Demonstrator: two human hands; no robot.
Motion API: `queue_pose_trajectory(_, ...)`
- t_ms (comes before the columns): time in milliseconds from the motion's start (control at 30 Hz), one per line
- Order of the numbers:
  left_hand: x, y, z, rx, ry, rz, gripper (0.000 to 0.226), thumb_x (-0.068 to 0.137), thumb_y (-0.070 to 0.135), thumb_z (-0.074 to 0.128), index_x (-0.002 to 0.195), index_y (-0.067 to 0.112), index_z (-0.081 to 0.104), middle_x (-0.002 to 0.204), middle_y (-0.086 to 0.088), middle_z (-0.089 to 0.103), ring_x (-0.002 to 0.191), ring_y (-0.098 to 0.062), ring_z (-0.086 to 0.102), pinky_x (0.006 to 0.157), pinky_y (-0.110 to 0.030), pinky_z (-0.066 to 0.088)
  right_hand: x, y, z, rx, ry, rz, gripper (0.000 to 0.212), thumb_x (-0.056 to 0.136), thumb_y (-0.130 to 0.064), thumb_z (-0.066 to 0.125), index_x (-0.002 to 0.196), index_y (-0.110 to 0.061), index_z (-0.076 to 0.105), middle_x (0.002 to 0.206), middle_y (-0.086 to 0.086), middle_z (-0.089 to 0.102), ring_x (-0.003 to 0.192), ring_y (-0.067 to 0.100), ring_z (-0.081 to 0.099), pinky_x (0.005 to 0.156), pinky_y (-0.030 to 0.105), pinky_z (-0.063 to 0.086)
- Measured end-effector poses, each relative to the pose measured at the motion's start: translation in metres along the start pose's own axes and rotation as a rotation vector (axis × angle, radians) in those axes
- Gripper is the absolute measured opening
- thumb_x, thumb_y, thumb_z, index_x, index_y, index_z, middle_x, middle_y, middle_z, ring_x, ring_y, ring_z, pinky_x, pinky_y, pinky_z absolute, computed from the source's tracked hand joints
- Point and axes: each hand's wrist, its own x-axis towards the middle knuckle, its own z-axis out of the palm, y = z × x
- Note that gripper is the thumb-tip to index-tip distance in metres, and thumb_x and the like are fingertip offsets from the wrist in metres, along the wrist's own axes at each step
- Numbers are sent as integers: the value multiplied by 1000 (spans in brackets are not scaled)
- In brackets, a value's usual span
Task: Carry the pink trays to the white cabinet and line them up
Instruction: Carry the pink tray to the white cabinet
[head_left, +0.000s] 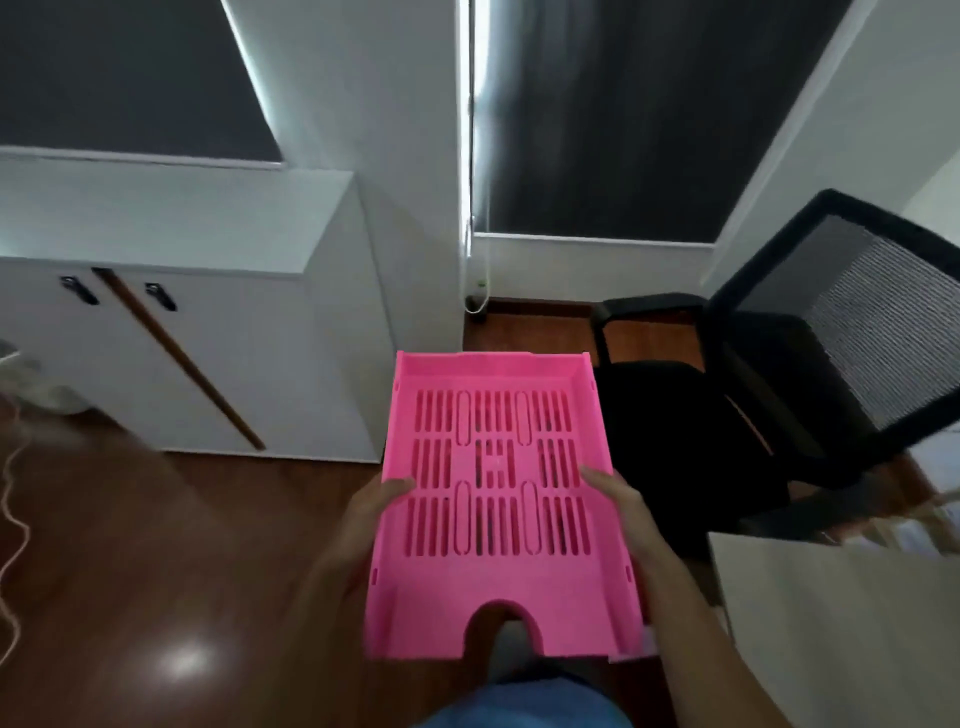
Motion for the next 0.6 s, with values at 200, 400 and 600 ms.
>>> queue_pose_trajectory(200,46,89,-39,-107,154,137,30,84,12,62,109,-2,67,76,-17,78,60,-27,75,54,-35,60,98,-64,88,-3,-137,-33,31,84,-16,62,112,-4,70,83,13,78,67,26,76,61,36,63)
queue_pose_trajectory(400,129,209,-79,14,170,288,15,94,14,57,99,10,71,75,-10,79,61,-22,75,55,-32,60,209,-134,164,-30,-174,-118,41,88,-18,63,124,1,64,87,12,78,69,25,76,63,35,63)
queue_pose_trajectory(600,193,314,-147,64,205,290,42,87,39,64,119,12,71,112,-25,73,99,-44,70,92,-60,52,315,-187,263,-79,-227,-77,56,84,-27,69,131,3,60,86,14,77,68,27,75,63,37,63)
